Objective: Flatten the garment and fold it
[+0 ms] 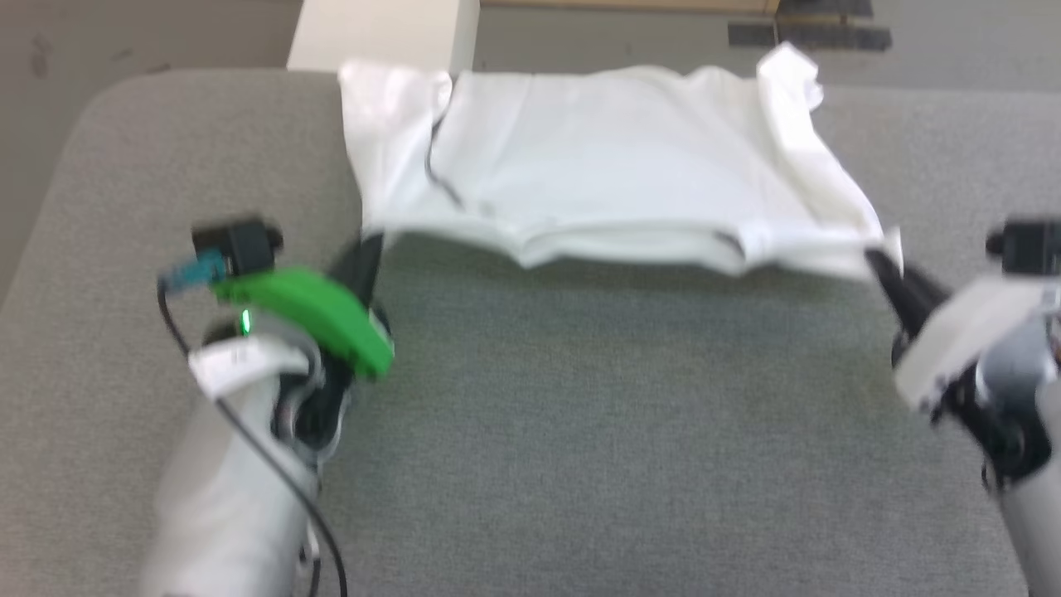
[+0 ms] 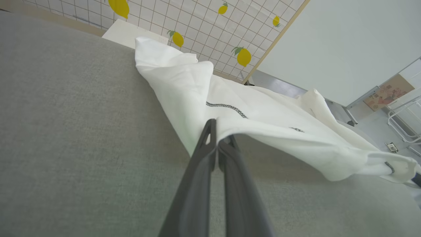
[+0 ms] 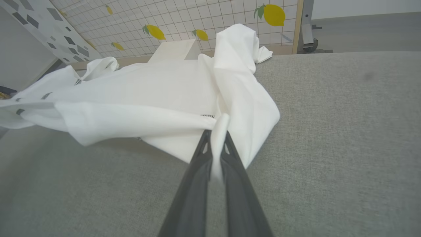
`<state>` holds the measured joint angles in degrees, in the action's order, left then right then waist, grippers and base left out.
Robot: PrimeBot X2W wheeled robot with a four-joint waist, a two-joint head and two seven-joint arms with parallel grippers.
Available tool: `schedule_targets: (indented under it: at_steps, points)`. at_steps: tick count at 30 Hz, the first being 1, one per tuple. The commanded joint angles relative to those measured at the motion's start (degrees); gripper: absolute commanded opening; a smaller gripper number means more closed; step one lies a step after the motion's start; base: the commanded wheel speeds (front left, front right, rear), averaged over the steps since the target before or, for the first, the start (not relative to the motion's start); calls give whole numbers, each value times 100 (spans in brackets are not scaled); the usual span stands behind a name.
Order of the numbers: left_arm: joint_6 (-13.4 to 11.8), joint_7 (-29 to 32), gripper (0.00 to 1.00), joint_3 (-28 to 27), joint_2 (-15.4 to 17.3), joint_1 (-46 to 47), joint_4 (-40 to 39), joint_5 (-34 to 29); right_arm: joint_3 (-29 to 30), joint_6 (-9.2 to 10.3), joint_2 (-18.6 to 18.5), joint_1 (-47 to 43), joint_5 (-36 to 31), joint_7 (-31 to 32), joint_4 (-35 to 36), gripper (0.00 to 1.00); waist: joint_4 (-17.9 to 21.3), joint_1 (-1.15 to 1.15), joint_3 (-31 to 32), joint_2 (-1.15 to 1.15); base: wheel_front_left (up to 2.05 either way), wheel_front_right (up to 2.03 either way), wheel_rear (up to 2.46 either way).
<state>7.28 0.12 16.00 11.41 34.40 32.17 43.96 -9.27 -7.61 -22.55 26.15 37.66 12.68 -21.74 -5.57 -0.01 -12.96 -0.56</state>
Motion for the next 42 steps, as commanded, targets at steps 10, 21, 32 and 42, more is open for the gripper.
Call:
schedule_targets:
  at_steps: [10, 21, 32, 42]
  points:
    - [-609, 615, 0, -35, 252, -2696, -1196, 474, 684, 12, 664, -2163, -485, 1, 628, 0, 14, 1, 994, 55, 0, 0, 0]
    - [-1308, 1375, 0, 374, 597, -3800, -1713, 174, 849, 12, 778, -3315, -1211, 1214, 1131, 0, 37, 1, 1183, 55, 0, 0, 0]
    - [-1798, 2347, 0, 645, 852, -4211, -1967, 164, 932, 12, 893, -3737, -1527, 2312, 1543, 0, 39, 1, 1249, 55, 0, 0, 0]
    - [-2050, 3042, 0, 725, 978, -4415, -2183, 366, 923, 12, 922, -3893, -1625, 2706, 1592, 0, 54, 1, 1315, 55, 0, 0, 0]
